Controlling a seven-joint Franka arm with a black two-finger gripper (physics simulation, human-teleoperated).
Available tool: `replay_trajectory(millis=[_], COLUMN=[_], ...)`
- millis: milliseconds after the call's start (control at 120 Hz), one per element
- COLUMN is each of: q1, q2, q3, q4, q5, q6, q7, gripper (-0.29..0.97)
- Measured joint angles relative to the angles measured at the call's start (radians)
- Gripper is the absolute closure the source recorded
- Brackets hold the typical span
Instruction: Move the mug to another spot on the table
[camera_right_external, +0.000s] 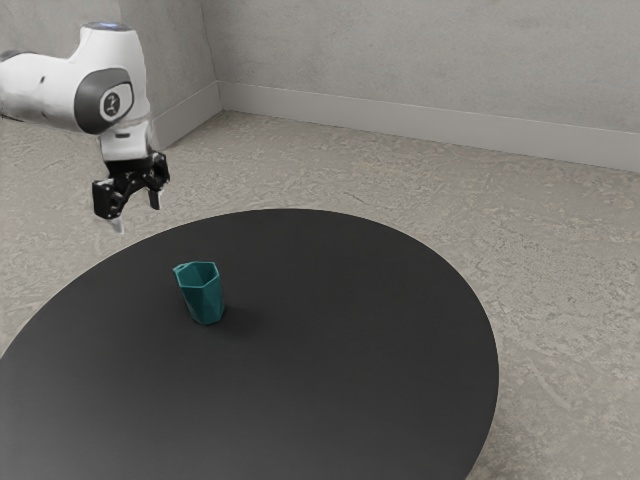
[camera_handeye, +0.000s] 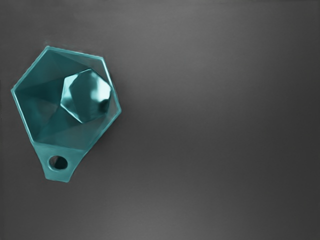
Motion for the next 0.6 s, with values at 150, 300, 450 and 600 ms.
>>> replay_trajectory(millis=[150,300,450,600], q1=[0.017,0.072,0.094,0.095], q2=[0.073,0.133,0.174,0.225], q3=[-0.001,-0.002,-0.003,-0.008], q4=[0.002,0.010,0.018,0.033], q5=[-0.031,-0.098,-0.190,-0.239], q6=[0.062,0.108,0.147,0.191], q7=[0.110,0.197,0.274,0.342], gripper=[0.00,0.00,0.00,0.00])
